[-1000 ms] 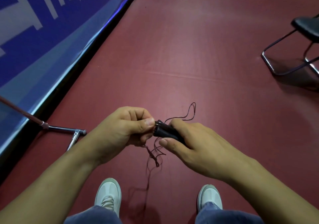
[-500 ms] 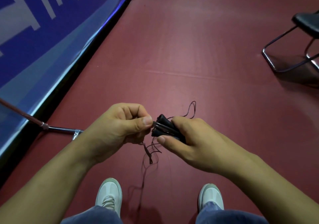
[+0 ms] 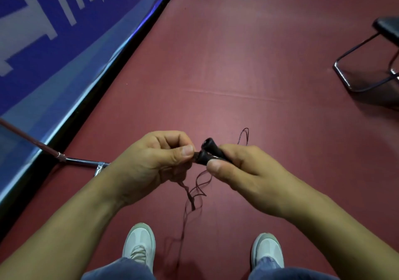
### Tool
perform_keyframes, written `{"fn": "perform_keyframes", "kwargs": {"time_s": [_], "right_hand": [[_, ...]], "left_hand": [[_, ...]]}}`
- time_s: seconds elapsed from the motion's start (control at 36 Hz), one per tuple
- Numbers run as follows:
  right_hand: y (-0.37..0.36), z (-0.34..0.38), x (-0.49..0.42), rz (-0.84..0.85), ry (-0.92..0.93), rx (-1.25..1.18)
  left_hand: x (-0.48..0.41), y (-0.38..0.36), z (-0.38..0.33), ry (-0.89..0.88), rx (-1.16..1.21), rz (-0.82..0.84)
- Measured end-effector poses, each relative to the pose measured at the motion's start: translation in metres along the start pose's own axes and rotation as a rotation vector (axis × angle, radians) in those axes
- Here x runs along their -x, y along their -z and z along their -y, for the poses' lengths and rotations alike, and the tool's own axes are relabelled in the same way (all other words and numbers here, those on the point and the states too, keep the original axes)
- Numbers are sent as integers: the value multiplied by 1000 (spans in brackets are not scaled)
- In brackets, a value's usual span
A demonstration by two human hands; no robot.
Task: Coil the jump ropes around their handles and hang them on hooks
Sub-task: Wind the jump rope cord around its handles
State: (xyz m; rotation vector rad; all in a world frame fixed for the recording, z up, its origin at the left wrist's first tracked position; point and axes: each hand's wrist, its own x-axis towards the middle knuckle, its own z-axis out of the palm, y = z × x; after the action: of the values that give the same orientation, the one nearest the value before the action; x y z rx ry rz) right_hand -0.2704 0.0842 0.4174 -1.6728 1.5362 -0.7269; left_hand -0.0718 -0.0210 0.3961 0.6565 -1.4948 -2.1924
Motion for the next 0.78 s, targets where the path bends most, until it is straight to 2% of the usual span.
{"fn": "perform_keyframes", "kwargs": {"time_s": [0.22,0.44,0.56,0.67,0.78], "right_hand": [[0,4,5,96,-10,162],[-16,8,1,267,-102,478],[-31,6,-1,331,-159,587],[-36,2,-5,304,-204,642],[-35,2,-5,259,-222,690]], "left_hand": [[-4,8,-1,97,-210,32],[-12,8,-12,159,-669,-15],[-16,-1,-5,174,-973,-66],[-18,-8,-2,146,-1135,-134],[-20,-8,0,162,-1184,-198]]}}
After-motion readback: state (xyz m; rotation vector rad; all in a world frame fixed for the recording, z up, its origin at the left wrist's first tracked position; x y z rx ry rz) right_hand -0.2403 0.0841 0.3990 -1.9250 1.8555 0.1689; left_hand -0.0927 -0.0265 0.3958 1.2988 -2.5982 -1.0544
